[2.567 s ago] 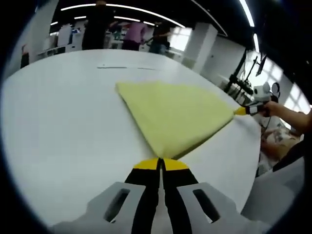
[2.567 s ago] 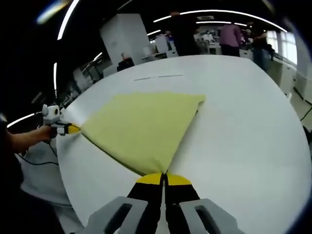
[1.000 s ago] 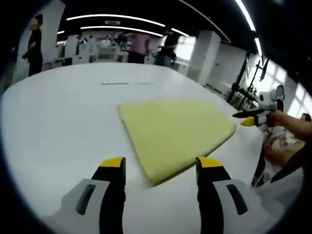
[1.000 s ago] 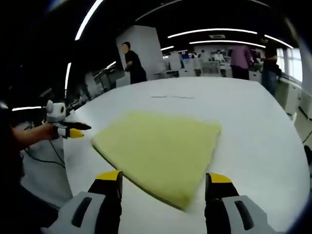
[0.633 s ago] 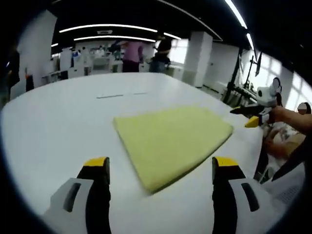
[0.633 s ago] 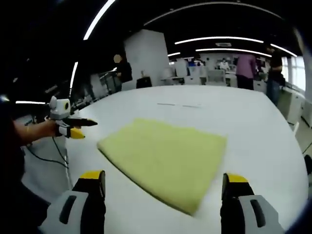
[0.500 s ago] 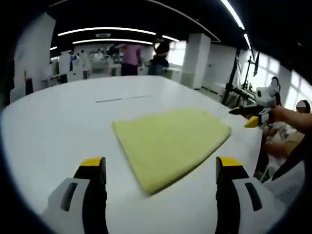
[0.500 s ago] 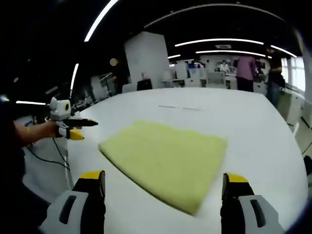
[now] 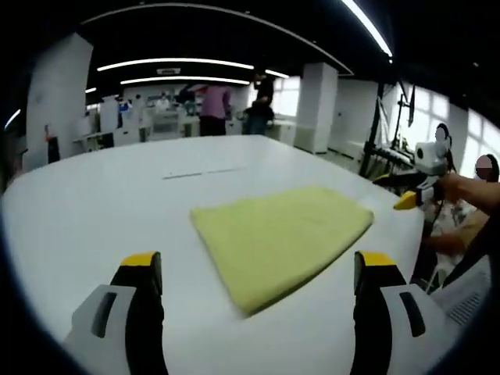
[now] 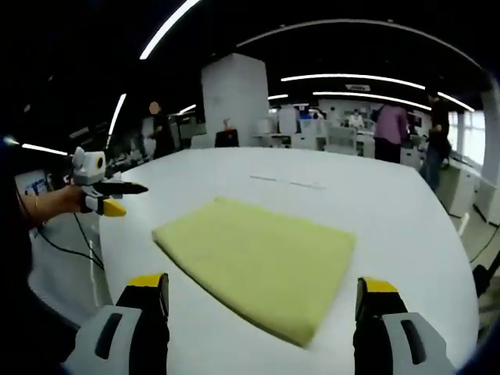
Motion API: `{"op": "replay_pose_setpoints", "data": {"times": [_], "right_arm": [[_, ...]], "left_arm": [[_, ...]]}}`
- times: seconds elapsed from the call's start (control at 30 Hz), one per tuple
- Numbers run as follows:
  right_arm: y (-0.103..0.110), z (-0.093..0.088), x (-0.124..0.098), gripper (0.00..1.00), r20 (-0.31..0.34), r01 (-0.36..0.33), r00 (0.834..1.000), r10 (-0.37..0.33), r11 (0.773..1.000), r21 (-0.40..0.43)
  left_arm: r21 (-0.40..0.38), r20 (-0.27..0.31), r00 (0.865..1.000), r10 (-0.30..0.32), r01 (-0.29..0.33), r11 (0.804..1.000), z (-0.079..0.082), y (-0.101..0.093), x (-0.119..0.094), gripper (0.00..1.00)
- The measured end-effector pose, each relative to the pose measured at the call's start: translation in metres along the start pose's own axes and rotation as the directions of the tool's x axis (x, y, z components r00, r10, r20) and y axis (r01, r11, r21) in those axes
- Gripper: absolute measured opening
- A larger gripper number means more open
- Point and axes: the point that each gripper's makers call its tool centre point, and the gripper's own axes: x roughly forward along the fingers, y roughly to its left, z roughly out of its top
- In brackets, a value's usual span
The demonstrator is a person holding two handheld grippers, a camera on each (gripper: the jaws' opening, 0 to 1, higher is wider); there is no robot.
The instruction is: Fold the garment on the visible template until the final outline fits inside the template.
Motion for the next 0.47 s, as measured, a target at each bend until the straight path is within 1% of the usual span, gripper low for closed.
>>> {"op": "replay_pose_setpoints", "data": {"times": [0.13,0.3,0.47], "right_arm": [[-0.0006,-0.0004,-0.0012,0.98,-0.002,0.009,1.0,-0.009,1.0,-0.012],[0.0001,-0.0045,-0.0016,0.97,-0.022,0.01,1.0,-0.011,0.999,-0.031],[-0.0003,-0.0044,-0.0018,0.95,-0.02,0.015,1.0,-0.016,0.999,-0.032]], "left_arm": [[-0.002,-0.006,1.0,-0.008,0.008,1.0,-0.0012,0.0003,-0.0034,0.99],[-0.01,0.004,1.0,-0.007,0.007,1.0,-0.0017,0.0001,-0.0055,0.99],[-0.008,-0.004,1.0,-0.006,0.006,1.0,-0.0047,0.0002,-0.005,0.99]]}}
